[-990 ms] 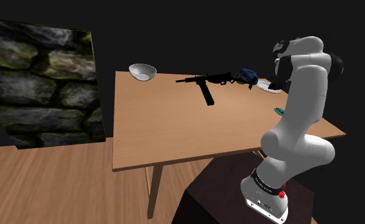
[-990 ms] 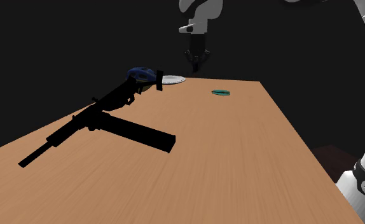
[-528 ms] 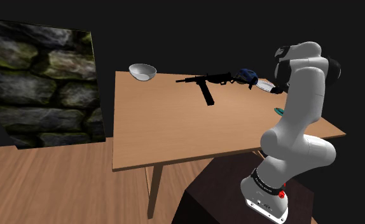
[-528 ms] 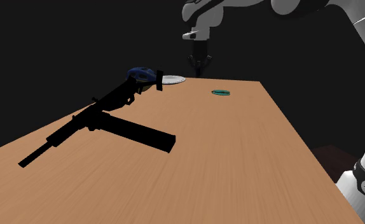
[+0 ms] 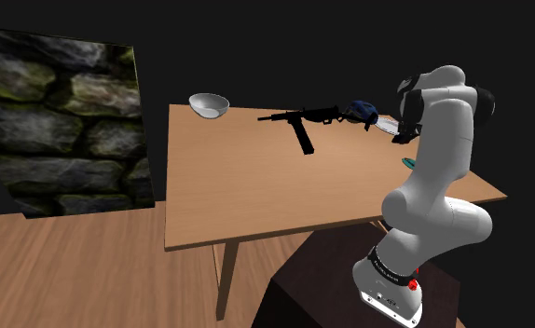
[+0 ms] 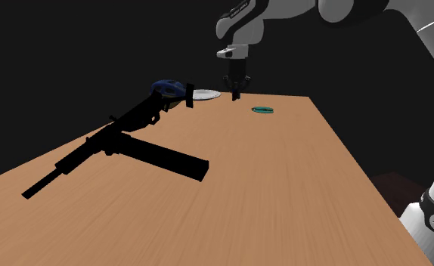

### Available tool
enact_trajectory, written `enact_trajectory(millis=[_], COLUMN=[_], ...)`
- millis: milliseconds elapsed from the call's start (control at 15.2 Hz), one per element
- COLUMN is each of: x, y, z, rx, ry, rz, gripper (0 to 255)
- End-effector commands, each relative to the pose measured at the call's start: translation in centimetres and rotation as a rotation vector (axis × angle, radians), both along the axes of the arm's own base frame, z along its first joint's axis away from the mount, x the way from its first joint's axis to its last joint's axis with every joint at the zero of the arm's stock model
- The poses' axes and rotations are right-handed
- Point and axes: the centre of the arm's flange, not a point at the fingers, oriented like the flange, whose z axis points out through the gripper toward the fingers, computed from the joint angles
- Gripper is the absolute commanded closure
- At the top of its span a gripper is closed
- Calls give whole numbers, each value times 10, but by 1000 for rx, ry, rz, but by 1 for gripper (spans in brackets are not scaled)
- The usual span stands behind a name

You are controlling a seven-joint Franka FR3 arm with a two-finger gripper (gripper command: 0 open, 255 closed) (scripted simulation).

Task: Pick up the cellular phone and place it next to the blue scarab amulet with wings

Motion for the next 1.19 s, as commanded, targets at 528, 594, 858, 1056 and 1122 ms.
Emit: enact_trajectory(millis=[528,594,858,1056,1122], x=[0,0,0,0,0], y=[1,1,1,1,1], z=[-39,-39,-39,-39,-39], rx=[0,0,0,0,0], ry=[0,0,0,0,0], rz=[0,0,0,0,0], gripper=[255,255,255,0,0])
